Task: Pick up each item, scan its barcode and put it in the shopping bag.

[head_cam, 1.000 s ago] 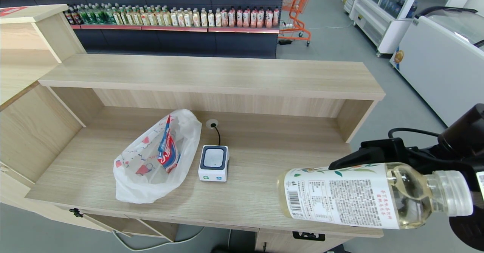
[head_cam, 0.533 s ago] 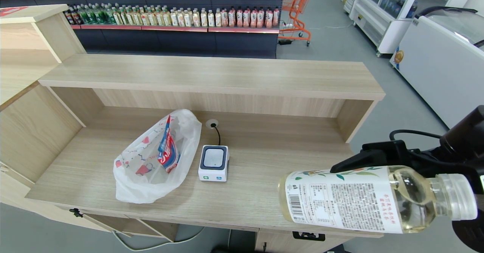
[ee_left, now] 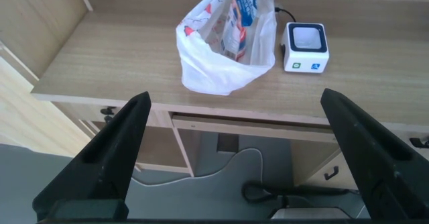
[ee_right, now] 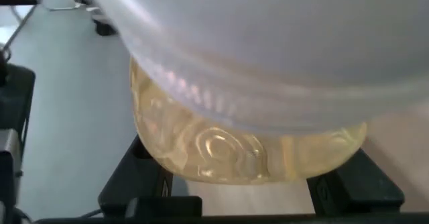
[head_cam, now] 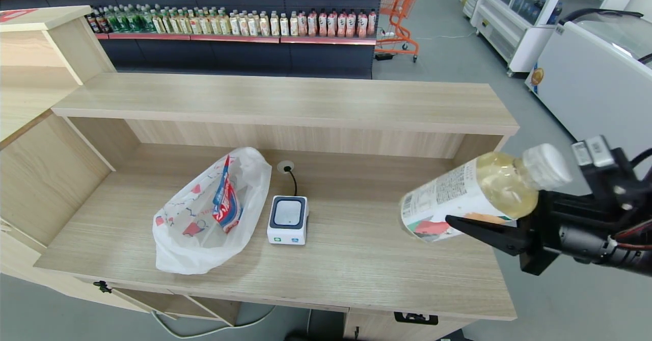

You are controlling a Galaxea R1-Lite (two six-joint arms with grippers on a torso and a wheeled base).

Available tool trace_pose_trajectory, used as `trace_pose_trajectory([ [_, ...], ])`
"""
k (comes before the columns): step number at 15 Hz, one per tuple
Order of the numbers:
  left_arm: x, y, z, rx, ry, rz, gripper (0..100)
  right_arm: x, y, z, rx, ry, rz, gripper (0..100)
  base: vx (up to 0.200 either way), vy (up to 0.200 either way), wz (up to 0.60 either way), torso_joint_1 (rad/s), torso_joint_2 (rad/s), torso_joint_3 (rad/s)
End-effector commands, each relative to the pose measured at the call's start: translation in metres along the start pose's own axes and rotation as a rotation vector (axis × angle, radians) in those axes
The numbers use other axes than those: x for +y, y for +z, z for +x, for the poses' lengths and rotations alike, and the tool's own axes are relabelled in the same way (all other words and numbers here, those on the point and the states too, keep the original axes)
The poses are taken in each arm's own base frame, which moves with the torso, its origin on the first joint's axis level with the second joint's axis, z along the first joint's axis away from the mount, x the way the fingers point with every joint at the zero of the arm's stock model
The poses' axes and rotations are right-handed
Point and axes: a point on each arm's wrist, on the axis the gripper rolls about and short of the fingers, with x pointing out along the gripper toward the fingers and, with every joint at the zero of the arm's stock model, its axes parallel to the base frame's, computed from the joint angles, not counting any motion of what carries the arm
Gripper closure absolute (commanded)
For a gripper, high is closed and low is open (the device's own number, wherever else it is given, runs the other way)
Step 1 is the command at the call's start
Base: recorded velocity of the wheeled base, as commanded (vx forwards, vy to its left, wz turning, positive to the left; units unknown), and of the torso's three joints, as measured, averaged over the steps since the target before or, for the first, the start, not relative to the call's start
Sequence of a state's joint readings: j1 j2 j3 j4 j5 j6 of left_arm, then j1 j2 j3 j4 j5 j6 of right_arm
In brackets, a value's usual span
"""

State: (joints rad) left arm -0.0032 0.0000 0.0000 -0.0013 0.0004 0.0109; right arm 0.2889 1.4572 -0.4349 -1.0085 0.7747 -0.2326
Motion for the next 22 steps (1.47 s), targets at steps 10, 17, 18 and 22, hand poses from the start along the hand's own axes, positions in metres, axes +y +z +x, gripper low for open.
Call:
trace_pose_trajectory([
  [10,0.0,0.0,0.0,0.001,0.001,0.0,0,0.012,0.015,-0.032,0.311,-0.602,0.887,100,0.0,0.0,0.0,0.0,0.0,0.0],
  [17,0.0,0.0,0.0,0.0,0.0,0.004,0,0.012,0.011,-0.028,0.333,-0.589,0.901,100,0.0,0.0,0.0,0.0,0.0,0.0],
  [18,0.0,0.0,0.0,0.001,0.0,0.004,0,0.011,0.01,-0.027,0.335,-0.589,0.9,100,0.0,0.0,0.0,0.0,0.0,0.0],
  [22,0.0,0.0,0.0,0.0,0.0,0.001,0,0.009,0.009,-0.022,0.345,-0.578,0.902,100,0.0,0.05,0.0,0.001,0.0,0.001],
])
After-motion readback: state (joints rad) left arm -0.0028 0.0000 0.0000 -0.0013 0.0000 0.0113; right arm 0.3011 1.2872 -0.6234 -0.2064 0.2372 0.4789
